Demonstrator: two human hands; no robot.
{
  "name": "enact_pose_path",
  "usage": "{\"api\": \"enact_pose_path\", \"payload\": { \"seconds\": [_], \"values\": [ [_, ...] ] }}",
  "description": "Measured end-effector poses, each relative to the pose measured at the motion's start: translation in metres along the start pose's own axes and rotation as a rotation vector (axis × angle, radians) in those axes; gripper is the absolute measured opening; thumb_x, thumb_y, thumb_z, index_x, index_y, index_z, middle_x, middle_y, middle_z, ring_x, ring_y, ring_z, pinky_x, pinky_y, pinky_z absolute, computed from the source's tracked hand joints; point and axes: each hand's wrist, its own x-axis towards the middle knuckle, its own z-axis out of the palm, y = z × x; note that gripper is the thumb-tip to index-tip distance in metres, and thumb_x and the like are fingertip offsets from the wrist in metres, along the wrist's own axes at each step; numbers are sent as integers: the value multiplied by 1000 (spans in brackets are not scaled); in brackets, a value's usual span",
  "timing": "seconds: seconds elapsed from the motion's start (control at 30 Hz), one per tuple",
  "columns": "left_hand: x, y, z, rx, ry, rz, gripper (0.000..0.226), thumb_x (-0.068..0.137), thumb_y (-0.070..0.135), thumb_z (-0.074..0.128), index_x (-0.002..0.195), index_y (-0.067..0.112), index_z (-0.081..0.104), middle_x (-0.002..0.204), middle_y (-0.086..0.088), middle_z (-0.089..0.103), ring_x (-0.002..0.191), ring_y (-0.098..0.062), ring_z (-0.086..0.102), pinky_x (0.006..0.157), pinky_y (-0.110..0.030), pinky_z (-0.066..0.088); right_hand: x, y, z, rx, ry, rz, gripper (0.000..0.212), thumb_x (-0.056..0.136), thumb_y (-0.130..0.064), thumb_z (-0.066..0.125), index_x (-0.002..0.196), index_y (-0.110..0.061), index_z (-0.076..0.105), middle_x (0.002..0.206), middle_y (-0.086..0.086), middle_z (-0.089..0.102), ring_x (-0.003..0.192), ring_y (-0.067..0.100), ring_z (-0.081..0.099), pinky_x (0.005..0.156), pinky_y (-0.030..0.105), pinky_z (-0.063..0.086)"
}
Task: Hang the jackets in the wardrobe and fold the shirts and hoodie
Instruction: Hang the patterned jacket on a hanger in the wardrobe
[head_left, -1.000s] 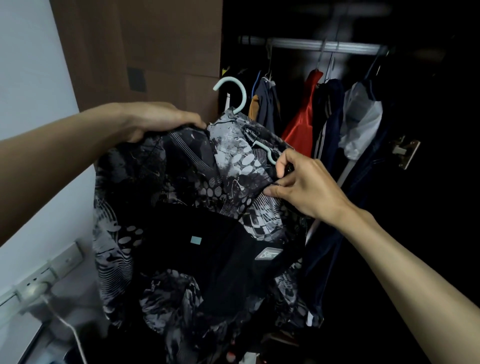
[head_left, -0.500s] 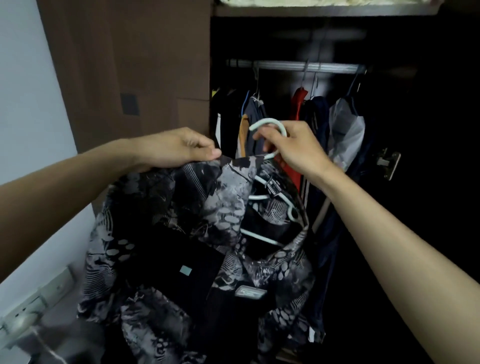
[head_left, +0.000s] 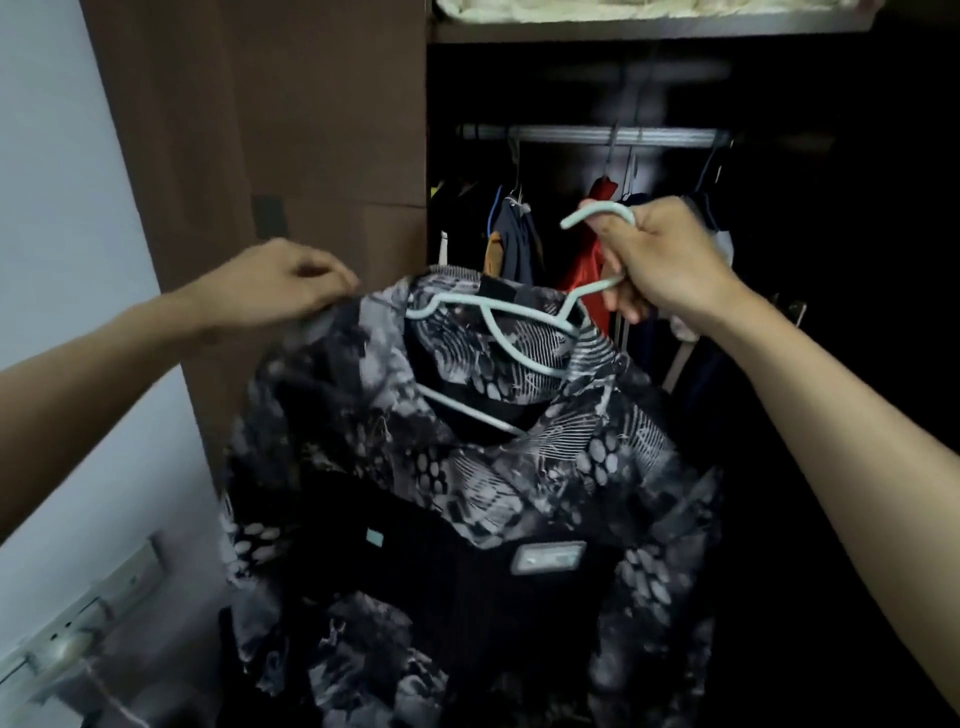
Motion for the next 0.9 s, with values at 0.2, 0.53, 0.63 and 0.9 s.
{"api": "enact_pose_path", "payload": {
  "seconds": [0.2,0.53,0.63,0.9],
  "values": [
    [-20,44,45,-289,-150,163,47,100,50,50,101,11,76,95,-7,78,89,-26,74,80,-41,56,10,-15,6,-130,-48,38,54,107,-35,49,59,-9,48,40,8,57,27,17,51,30,21,37],
    [-37,78,73,-443,-120,361,42,97,47,57,82,11,73,56,-7,40,50,-20,31,52,-23,30,-7,-55,28,-412,-178,-32,55,108,-34,45,59,-10,50,52,19,65,30,15,54,34,20,38],
    [-38,74,68,-395,-230,320,50,90,69,55,93,24,76,69,-25,44,60,-18,41,59,-31,36,-13,-47,13,-314,-170,65,52,107,-34,47,62,-8,49,52,19,64,29,14,51,31,19,36],
    [-50,86,65,-304,-301,374,51,83,74,60,111,33,71,104,15,75,94,-2,71,87,-32,58,-30,-40,-7,-157,-65,190,48,106,-34,52,67,-5,54,44,8,60,30,13,47,33,21,37]
  ]
}}
